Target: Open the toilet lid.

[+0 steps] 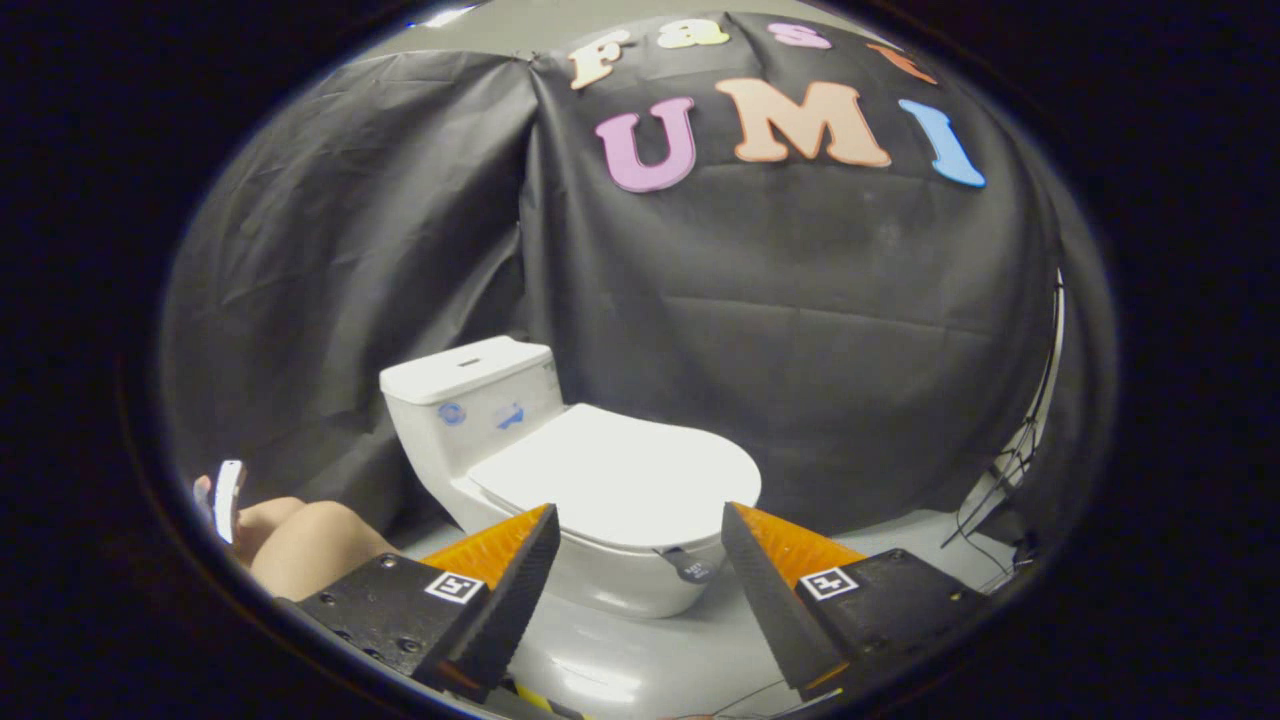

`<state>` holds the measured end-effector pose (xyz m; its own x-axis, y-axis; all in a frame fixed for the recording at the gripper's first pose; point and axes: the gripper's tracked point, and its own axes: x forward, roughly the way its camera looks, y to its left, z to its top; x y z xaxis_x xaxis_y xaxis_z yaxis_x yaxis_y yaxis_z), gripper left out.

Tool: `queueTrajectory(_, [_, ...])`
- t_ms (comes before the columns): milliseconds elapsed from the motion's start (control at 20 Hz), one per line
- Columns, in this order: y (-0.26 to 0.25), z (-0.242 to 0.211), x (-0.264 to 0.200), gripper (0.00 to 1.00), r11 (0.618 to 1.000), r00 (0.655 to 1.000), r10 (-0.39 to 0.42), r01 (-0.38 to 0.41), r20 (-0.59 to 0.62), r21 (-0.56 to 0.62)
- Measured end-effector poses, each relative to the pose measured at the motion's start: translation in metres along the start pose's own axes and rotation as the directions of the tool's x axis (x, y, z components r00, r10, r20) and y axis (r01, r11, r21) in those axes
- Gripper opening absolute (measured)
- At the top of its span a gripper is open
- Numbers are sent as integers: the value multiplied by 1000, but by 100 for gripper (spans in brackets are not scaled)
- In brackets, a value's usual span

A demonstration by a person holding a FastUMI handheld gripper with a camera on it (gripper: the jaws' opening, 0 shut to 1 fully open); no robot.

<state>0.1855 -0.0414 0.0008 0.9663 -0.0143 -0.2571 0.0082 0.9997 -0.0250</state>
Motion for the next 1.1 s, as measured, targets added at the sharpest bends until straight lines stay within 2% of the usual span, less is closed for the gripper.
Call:
queueTrajectory(150, [-13, -25, 34, 99, 998, 996, -36, 40, -76, 56])
queueTrajectory(300, [-29, -50, 67, 99, 984, 987, -49, 74, -154, 163])
queueTrajectory(450, [-36, -65, 99, 97, 953, 978, -21, 83, -207, 292])
queueTrajectory(550, [-41, -75, 119, 96, 918, 971, 14, 82, -238, 387])
queueTrajectory(750, [-56, -100, 147, 83, 818, 955, 69, 112, -290, 564])
queueTrajectory(950, [-59, -113, 165, 76, 691, 953, 135, 106, -272, 716])
queueTrajectory(1100, [-60, -112, 174, 61, 580, 959, 182, 74, -217, 811])
